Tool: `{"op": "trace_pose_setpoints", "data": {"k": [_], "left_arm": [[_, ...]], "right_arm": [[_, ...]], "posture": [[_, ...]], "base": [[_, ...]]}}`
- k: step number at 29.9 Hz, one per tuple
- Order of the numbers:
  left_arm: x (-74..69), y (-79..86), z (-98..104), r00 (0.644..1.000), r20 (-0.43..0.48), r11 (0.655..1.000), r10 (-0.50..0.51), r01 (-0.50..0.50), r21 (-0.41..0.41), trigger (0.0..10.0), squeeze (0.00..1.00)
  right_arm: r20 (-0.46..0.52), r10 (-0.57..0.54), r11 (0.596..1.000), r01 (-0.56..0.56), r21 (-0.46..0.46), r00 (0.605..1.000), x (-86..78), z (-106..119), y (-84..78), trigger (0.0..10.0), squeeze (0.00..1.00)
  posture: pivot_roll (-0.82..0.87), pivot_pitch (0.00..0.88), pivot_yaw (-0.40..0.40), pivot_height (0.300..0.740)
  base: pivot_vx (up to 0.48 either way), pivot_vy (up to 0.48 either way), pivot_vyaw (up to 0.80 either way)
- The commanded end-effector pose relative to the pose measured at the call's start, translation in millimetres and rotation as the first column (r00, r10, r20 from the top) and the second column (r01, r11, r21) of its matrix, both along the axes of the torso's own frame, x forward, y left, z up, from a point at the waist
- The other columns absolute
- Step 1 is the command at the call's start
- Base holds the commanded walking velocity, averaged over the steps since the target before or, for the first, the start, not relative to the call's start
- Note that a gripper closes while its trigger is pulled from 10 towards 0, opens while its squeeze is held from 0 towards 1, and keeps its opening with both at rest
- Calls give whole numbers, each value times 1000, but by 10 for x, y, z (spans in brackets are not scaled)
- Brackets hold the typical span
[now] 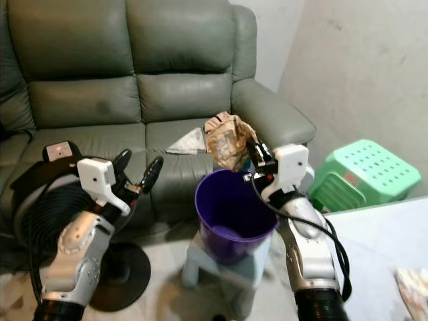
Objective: Picking trash to rubbish bin
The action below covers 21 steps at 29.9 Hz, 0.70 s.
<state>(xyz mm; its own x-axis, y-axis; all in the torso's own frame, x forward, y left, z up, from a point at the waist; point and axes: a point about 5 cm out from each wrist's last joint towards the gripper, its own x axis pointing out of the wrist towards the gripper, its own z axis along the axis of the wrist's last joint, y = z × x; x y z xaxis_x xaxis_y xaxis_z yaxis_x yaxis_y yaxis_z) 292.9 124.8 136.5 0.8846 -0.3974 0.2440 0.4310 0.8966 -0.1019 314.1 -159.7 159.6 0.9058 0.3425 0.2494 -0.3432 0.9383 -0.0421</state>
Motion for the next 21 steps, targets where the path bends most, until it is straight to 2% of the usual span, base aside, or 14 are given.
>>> {"op": "trace_pose_setpoints", "data": {"k": [1,3,9,14,16,19,21], "left_arm": [[-36,-156,8,998,10,998,-63,63,8,10000,0],[-87,-236,-26,995,6,995,-95,95,19,10000,0],[-191,-388,-61,990,5,990,-139,139,25,10000,0],[-253,-468,-76,988,3,987,-156,156,27,10000,0],[-268,-484,-80,986,4,986,-165,165,39,10000,0],[-357,-555,-104,977,2,975,-211,211,69,10000,0],[-404,-589,-119,972,11,966,-236,234,110,10000,0]], "right_arm": [[-3,-39,999,39,-17,999,72,59,-81,10000,0],[-41,-76,997,74,-31,996,148,30,-107,10000,0],[-77,-89,993,83,-82,993,284,-11,-128,10000,0],[-140,-112,990,98,-103,984,444,-55,-93,10000,0],[-144,-111,990,97,-104,983,466,-61,-80,10000,0],[-184,-122,983,93,-158,975,541,-150,-23,10000,0],[-213,-140,981,106,-163,967,565,-193,-24,10000,0]], "posture": [[57,31,-59,715],[59,37,-64,715],[64,56,-77,715],[69,75,-89,715],[71,78,-91,715],[79,95,-95,715],[83,99,-97,715]], "base": [[0,0,0],[0,0,0],[0,0,0],[0,0,0],[0,0,0],[0,0,0],[0,0,0]]}}
